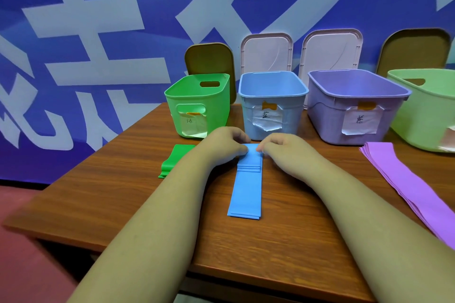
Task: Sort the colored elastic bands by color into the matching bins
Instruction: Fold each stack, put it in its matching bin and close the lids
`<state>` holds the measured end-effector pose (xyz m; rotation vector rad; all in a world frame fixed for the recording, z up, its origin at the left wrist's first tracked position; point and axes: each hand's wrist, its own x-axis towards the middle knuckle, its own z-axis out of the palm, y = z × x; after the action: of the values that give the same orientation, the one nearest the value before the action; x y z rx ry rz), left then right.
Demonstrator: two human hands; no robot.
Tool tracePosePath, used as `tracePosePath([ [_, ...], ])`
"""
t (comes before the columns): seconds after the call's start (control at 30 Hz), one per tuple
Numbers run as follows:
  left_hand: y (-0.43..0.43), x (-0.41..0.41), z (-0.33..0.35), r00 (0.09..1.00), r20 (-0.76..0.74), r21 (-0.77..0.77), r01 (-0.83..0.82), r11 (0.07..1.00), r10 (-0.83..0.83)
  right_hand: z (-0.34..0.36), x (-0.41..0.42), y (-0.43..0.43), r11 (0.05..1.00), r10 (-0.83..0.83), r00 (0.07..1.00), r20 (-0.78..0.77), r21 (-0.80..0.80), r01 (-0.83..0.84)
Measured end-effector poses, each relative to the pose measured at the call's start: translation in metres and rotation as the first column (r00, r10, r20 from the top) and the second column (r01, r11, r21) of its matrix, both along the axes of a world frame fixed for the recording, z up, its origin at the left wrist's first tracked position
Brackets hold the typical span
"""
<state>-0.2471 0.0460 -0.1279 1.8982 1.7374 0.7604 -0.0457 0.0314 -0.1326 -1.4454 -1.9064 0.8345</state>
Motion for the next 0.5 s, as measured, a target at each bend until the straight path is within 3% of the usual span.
tracePosePath([
  [0.13, 0.0, 0.002, 0.0, 1.0, 0.005, -0.002, 0.025, 1.0, -0.025, -0.003, -0.004, 0.011, 0.994, -0.109, 0.994, -0.004, 0.026, 0.109],
  [0.4, 0.001, 0.001, 0.0, 0.993, 0.113, 0.017, 0.043, 0.999, -0.045, 0.017, -0.016, 0.016, 0.999, -0.013, 0.962, 0.273, -0.04, 0.025],
  [0.5, 0.0, 0.0, 0.001, 0.991, 0.125, 0.016, 0.048, 0.999, -0.05, 0.021, -0.019, 0.017, 0.998, -0.023, 0.962, 0.274, -0.043, 0.036],
])
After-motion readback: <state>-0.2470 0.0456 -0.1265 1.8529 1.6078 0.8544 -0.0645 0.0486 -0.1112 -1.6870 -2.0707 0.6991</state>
